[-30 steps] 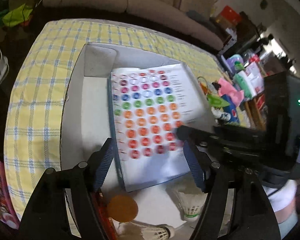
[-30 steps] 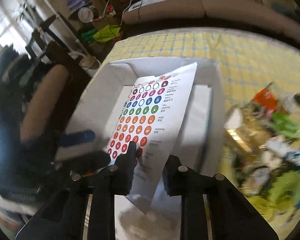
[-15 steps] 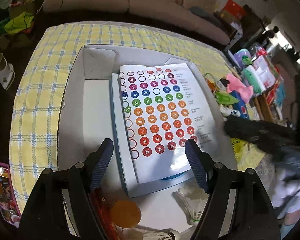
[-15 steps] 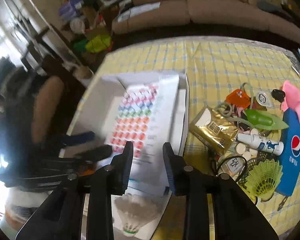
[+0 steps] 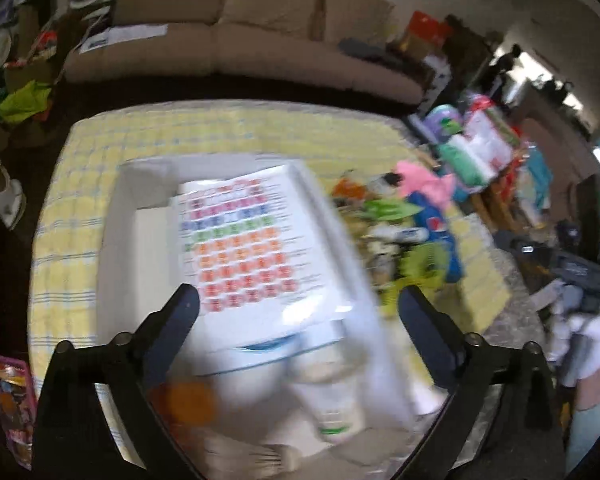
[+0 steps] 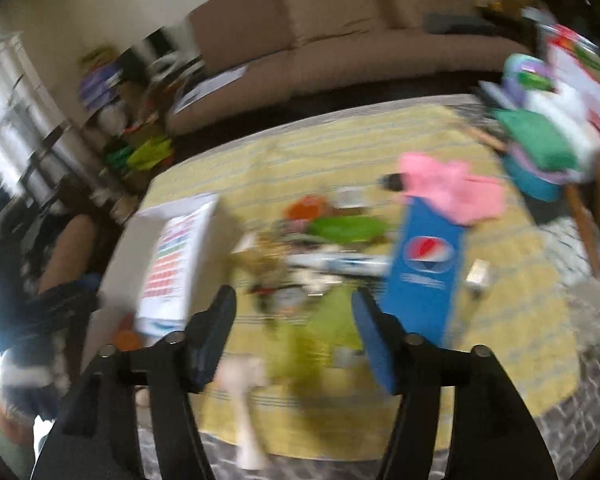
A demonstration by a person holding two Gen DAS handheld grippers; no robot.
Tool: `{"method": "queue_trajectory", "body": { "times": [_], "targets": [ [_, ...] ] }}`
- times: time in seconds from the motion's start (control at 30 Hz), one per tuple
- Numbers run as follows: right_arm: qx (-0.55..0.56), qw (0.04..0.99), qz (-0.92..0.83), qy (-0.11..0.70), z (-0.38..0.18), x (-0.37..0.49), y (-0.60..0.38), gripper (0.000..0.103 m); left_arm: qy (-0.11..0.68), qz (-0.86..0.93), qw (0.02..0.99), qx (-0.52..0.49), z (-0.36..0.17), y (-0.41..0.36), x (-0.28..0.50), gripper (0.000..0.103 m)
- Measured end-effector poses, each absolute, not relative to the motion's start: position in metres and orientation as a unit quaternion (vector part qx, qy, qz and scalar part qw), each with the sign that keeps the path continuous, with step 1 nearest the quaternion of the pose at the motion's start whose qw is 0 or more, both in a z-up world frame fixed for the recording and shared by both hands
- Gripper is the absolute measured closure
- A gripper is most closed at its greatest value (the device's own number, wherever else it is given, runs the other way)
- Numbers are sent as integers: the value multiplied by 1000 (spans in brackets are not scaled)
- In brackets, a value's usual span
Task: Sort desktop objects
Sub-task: 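Move the left tool over the blue Pepsi box on the cloth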
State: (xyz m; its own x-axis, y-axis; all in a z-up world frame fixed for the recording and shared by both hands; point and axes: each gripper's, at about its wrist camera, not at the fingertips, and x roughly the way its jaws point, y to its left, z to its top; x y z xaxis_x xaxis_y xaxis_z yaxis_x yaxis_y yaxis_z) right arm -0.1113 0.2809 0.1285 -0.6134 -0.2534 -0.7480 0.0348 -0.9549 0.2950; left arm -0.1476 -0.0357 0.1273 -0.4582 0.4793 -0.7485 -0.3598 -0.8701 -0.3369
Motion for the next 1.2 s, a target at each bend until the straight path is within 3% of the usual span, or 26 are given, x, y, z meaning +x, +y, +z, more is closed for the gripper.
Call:
{"method": "queue_trajectory", "body": {
  "times": [0.13,0.33,0.77,1.0,1.17,1.2],
  "targets": [
    [431,35,-889,-150,113,-91,328,38,-82,836,294,-456,142,2,-138,0],
    [428,-6,-888,-170,82,-67,362,38,-45,827,315,-464,140,88,-133,0],
    [443,-51,-882,-152,43,-56,421,38,107,821,289,-480,66,256,-149,0],
    [448,-44,-882,-138,42,-56,426,38,177,822,240,-484,33,297,-152,1],
    [448,-36,-883,-135,43,-54,425,38,170,825,229,-487,30,299,-157,9],
    [447,-36,-883,-136,43,-53,426,38,162,825,229,-490,30,297,-158,15]
  ]
}}
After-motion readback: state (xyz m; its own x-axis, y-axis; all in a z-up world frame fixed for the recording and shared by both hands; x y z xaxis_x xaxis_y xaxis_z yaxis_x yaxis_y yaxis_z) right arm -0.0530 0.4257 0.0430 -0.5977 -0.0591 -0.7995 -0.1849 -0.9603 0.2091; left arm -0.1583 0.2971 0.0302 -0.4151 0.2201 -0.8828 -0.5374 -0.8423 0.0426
